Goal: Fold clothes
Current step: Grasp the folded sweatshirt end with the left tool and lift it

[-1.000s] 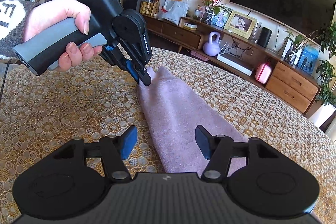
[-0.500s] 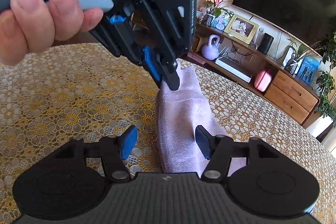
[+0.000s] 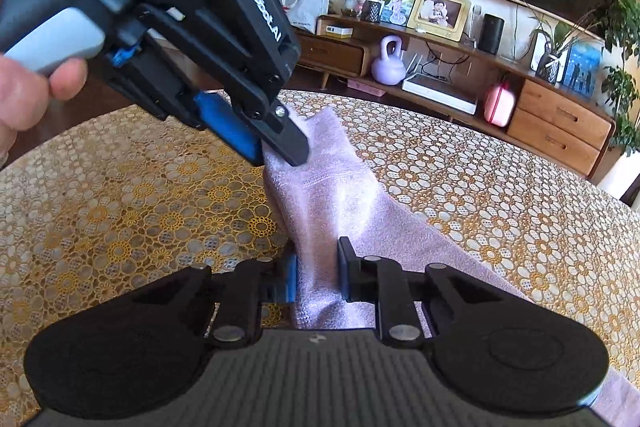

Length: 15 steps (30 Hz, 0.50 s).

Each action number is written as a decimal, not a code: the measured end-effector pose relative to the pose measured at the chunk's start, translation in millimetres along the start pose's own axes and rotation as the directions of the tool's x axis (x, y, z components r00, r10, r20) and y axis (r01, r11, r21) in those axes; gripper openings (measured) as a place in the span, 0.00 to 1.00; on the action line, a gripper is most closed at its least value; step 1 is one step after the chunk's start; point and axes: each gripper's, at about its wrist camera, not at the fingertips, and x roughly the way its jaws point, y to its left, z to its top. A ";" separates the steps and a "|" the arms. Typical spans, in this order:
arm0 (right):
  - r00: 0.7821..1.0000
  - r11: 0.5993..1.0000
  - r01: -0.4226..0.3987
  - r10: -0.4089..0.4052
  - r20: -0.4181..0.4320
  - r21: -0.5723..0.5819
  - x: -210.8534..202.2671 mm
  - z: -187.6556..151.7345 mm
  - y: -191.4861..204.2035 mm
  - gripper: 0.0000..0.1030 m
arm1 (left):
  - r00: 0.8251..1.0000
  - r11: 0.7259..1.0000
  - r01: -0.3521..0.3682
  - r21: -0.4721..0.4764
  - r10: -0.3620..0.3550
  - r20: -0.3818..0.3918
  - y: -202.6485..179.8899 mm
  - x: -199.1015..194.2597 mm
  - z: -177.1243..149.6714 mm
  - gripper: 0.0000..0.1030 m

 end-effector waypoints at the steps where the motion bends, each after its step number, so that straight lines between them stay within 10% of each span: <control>1: 1.000 1.000 -0.005 0.005 0.001 0.010 -0.8 0.9 -1.9 0.18 | 1.000 1.000 0.007 0.012 -0.007 -0.004 0.1 -1.7 -2.0 1.00; 15: 0.999 0.997 -0.030 0.029 0.017 0.068 -8.5 2.2 -9.5 0.17 | 0.996 0.970 0.084 -0.227 -0.084 0.010 15.6 32.5 -19.5 1.00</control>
